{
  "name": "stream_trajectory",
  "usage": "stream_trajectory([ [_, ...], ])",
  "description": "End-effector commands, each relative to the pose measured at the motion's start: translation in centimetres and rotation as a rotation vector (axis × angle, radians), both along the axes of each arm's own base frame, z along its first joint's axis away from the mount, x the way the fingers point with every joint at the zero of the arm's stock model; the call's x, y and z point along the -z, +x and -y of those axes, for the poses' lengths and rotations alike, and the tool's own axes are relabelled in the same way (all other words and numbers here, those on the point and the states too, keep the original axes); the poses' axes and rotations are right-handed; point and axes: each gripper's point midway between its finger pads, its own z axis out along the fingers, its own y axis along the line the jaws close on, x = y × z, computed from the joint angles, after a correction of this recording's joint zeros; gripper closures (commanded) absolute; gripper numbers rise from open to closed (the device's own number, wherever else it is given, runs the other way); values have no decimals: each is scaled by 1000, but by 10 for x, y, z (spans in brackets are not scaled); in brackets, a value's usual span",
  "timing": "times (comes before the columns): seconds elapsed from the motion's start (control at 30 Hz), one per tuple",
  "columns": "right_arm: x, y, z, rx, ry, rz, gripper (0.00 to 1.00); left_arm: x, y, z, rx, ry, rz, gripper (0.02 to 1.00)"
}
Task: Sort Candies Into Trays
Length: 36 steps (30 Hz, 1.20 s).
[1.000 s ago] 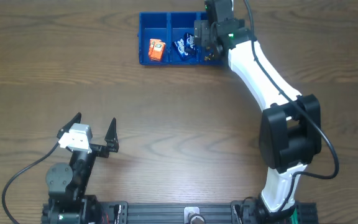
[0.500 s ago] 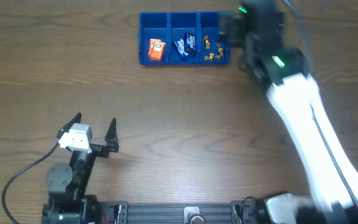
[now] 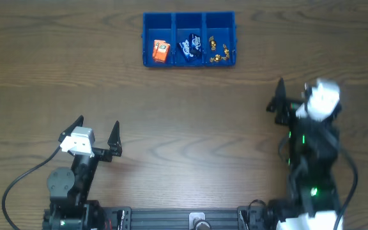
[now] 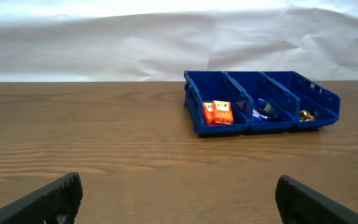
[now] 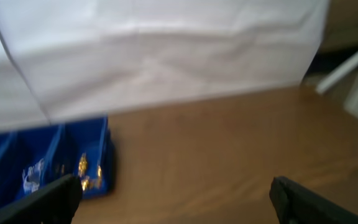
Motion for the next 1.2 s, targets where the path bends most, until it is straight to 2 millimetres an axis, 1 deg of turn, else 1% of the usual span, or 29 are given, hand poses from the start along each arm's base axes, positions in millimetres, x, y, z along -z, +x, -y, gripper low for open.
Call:
stream_trajectory([
  [0.03, 16, -22, 0, -16, -14, 135, 1, 16, -1, 3, 22, 13, -40, 23],
  [0.23, 36, -38, 1, -16, -10, 196, 1, 16, -1, 3, 22, 13, -40, 20],
  [0.5, 62, -44, 1, -18, -9, 202, 1, 16, -1, 3, 22, 13, -40, 20],
  [0.53, 67, -43, 1, -18, -10, 196, 1, 16, -1, 3, 22, 13, -40, 20],
  [0.63, 94, -43, 3, -7, -17, 87, 1, 16, -1, 3, 22, 13, -40, 20],
  [0.67, 97, -43, 3, -8, -18, 73, 1, 16, -1, 3, 22, 13, -40, 20],
  [1.2, 96, -43, 3, -9, -17, 76, 1, 16, -1, 3, 22, 13, -40, 20],
])
